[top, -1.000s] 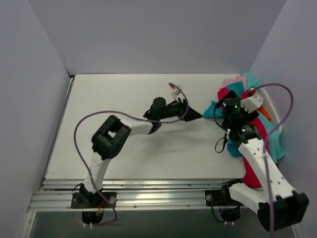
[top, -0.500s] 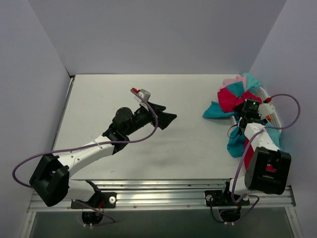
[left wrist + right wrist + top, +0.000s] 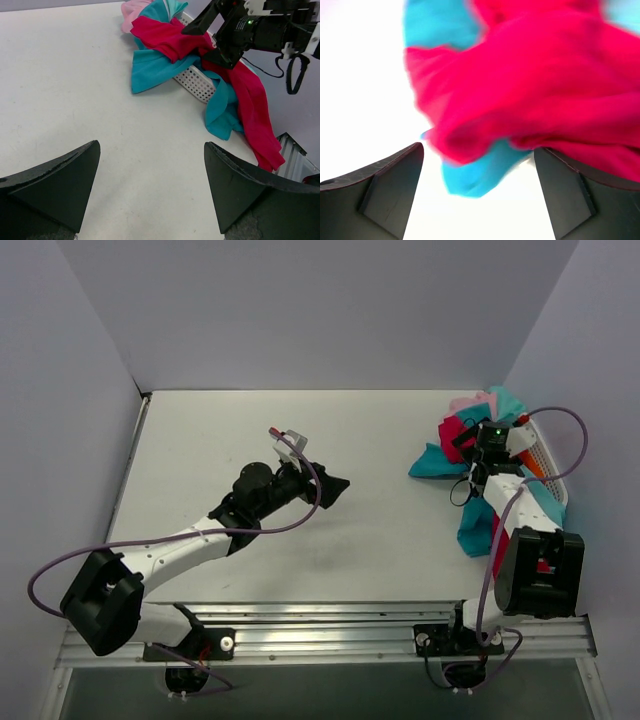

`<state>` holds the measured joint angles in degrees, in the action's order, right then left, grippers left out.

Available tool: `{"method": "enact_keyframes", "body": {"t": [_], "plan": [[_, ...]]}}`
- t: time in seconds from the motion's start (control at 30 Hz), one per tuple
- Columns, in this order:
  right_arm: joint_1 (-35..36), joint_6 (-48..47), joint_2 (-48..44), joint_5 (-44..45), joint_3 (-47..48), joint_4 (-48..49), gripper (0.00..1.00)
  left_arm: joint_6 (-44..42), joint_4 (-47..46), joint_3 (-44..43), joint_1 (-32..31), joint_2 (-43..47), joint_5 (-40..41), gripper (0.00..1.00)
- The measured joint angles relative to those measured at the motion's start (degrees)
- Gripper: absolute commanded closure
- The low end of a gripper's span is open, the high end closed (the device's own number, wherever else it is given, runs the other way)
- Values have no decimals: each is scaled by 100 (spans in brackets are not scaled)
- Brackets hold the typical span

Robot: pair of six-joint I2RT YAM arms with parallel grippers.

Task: Fold and stack the t-shirts
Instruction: Grab the tshirt from the pile, then move the tshirt to the center of the board

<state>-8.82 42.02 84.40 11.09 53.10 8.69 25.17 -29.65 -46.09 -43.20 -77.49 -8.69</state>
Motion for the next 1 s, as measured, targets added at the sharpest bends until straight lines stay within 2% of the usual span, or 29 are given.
{"method": "enact_keyframes", "body": {"t": [0.23, 0.7, 1.0], "plan": [[629, 0, -393, 7, 411, -48, 9, -107, 22, 42, 0, 0, 129, 6], [555, -4, 168, 275, 376, -48, 7, -190, 76, 66, 0, -57, 195, 6], [129, -52, 177, 323, 238, -4, 6, -188, 76, 66, 0, -304, 201, 6]]}}
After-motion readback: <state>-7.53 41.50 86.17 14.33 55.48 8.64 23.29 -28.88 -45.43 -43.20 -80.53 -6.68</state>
